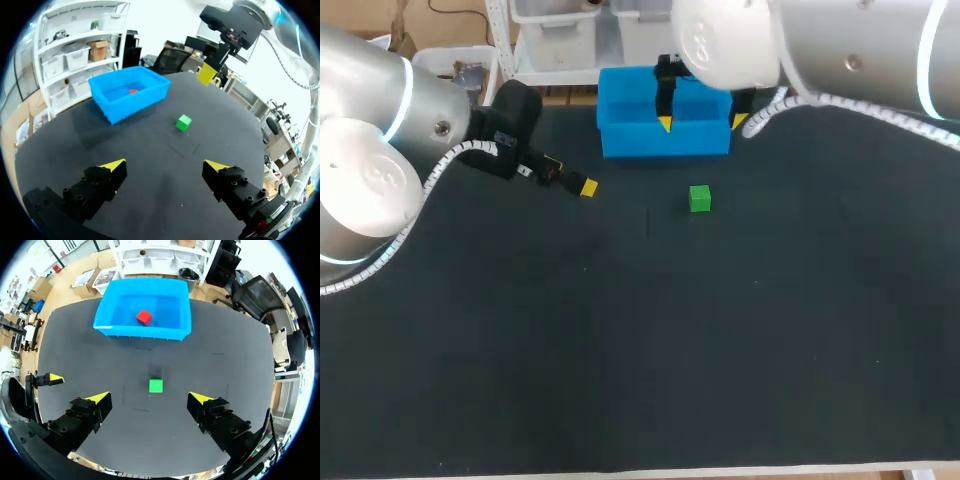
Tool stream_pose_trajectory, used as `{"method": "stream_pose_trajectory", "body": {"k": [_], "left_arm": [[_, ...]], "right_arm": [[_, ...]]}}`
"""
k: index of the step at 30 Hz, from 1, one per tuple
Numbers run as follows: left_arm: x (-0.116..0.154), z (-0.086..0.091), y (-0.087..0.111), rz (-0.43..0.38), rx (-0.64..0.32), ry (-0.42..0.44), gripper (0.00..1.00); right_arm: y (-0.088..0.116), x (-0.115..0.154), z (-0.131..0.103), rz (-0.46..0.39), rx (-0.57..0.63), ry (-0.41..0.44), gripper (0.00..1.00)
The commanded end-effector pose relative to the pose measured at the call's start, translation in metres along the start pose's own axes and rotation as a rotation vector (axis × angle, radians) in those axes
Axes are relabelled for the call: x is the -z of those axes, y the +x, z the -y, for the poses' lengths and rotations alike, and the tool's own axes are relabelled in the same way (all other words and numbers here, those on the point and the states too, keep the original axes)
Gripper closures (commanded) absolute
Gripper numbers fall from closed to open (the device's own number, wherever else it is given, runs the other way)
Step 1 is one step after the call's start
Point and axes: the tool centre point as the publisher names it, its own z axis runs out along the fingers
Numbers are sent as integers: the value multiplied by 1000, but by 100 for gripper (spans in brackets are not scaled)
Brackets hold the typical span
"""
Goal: Use the left arm to pick the red cube and place it into the blue plastic box first, then use the right arm to grasp the green cube and put it into the same blue plastic box after the first action is fully finished.
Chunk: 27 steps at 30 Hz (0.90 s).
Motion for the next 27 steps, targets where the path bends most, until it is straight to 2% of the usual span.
{"method": "stream_pose_trajectory", "body": {"k": [1, 5, 11, 27], "left_arm": [[0, -1, 1, 7, -3, 5, 0], [0, -1, 1, 7, -3, 5, 0], [0, -1, 1, 7, -3, 5, 0], [0, -1, 1, 7, -3, 5, 0]], "right_arm": [[-9, -3, -5, -92, -15, 11, 0], [-9, -5, -5, -116, -33, 14, 0], [-7, -8, -5, -168, -24, 76, 0], [-2, -15, -5, -202, -58, 88, 0]]}}
